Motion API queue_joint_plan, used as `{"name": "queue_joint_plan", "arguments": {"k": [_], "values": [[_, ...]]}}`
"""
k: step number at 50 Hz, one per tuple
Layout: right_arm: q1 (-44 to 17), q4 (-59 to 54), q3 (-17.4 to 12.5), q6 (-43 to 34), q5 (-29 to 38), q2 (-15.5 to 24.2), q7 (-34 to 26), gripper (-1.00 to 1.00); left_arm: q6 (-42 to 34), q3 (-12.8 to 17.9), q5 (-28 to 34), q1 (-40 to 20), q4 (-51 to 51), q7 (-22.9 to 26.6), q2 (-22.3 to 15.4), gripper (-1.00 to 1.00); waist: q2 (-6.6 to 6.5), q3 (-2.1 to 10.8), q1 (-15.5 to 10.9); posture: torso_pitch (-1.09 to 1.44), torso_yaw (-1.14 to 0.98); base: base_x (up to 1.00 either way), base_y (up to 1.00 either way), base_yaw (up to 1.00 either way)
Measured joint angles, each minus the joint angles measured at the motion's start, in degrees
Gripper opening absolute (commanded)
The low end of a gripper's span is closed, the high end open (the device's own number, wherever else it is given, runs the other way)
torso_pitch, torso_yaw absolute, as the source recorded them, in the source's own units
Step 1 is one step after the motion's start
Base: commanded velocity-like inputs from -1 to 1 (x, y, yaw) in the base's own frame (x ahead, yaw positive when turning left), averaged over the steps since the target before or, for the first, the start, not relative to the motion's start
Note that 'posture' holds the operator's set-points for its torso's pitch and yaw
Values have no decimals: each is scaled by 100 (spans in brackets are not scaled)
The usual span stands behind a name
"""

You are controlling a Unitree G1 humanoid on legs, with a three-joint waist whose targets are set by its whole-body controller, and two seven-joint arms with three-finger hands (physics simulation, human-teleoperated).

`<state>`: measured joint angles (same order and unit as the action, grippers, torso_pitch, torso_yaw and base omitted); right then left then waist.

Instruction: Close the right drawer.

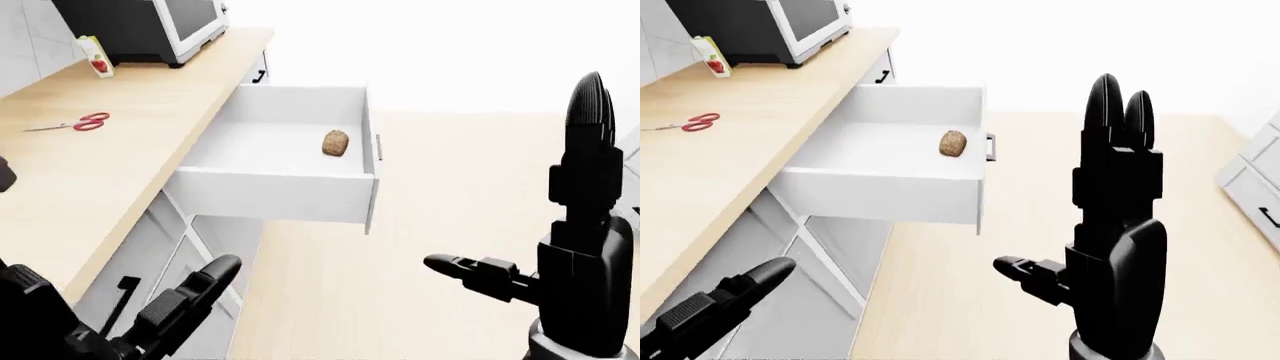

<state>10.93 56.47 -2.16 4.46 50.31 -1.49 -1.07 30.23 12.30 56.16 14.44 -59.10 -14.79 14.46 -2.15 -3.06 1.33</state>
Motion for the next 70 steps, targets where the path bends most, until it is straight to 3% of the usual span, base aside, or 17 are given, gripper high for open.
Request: {"name": "queue_joint_plan", "arguments": {"k": [1, 2, 12, 17, 23, 27, 32, 37, 40, 45, 50, 52, 53, 59, 63, 65, 70], "values": [[-5, 4, 6, 6, 1, 1, 1, 100, -4, -2, 1, 2, -2, -1, -2, 100, -147, 39, -15, 0, 0, 2, 35, 0], [-9, -21, 45, 24, 4, -32, -5, 100, -27, 26, -5, -6, 27, -12, -38, 100, -177, 68, -68, 0, 0, 3, 35, 0], [19, 1, 54, 83, -1, -23, -1, 100, -105, 13, 4, 36, 44, -46, -60, 100, 362, 8, -98, 0, 0, 3, 32, 0], [36, -3, 23, 108, -55, -25, 8, 100, -120, -21, 10, 35, 35, -62, -90, 100, 585, 85, -219, 0, 0, 3, 0, 0], [67, -67, -24, 74, -58, -19, 1, 100, -167, -51, 37, 61, 121, -33, -106, 100, 190, -40, -142, 0, 0, 15, 0, 0], [43, 4, -31, 72, -59, -13, 28, 100, -142, -87, 29, 41, 8, -61, -115, 100, -41, -3, -131, 0, 0, 20, 0, 0], [74, -65, 47, 160, -59, -34, 13, 100, -192, -32, 16, 90, 99, -94, -148, 100, -42, -35, -193, 0, 0, 24, 0, 0], [55, 3, 15, 161, -63, -33, 20, 100, -197, -61, 22, 67, 26, -100, -150, 100, 218, -20, -228, 0, 0, 25, 0, 0], [51, 25, 26, 194, -67, -35, 25, 100, -197, -57, 15, 52, 10, -100, -149, 100, 535, 49, -236, 0, 0, 25, 0, 0], [89, -118, -63, 110, -58, -14, 28, 100, -194, -104, 59, 71, 112, -65, -165, 100, 462, -7, -102, 0, 0, 25, 0, 0], [58, -19, -31, 129, -57, -18, 41, 100, -212, -143, 55, 55, 16, -108, -194, 100, 97, -82, -78, 0, 0, 24, 0, 0], [50, -6, -33, 136, -63, -12, 50, 100, -215, -158, 58, 56, 4, -115, -201, 100, -133, -41, -62, 0, 0, 25, 0, 0], [37, -32, 0, 149, -62, -39, 45, 100, -236, -140, 53, 52, 17, -127, -234, 100, -147, -21, -114, 0, 0, 26, 0, 0], [58, -93, 5, 124, -52, -32, -15, 100, -321, -94, 48, 64, 92, -112, -221, 100, 26, 3, -210, 0, 0, 25, 0, 0], [34, 2, 25, 157, -57, -33, 20, 100, -282, -89, 23, 57, 17, -132, -212, 100, 293, -5, -255, 0, 0, 25, 0, 0], [32, 11, 32, 167, -56, -34, 19, 100, -267, -77, 12, 52, 8, -127, -195, 100, 512, 42, -250, 0, 0, 25, 0, 0], [86, -128, -58, 65, -52, -15, 16, 100, -206, -108, 49, 74, 127, -60, -154, 100, 447, 5, -98, 0, 0, 25, 0, 0]]}}
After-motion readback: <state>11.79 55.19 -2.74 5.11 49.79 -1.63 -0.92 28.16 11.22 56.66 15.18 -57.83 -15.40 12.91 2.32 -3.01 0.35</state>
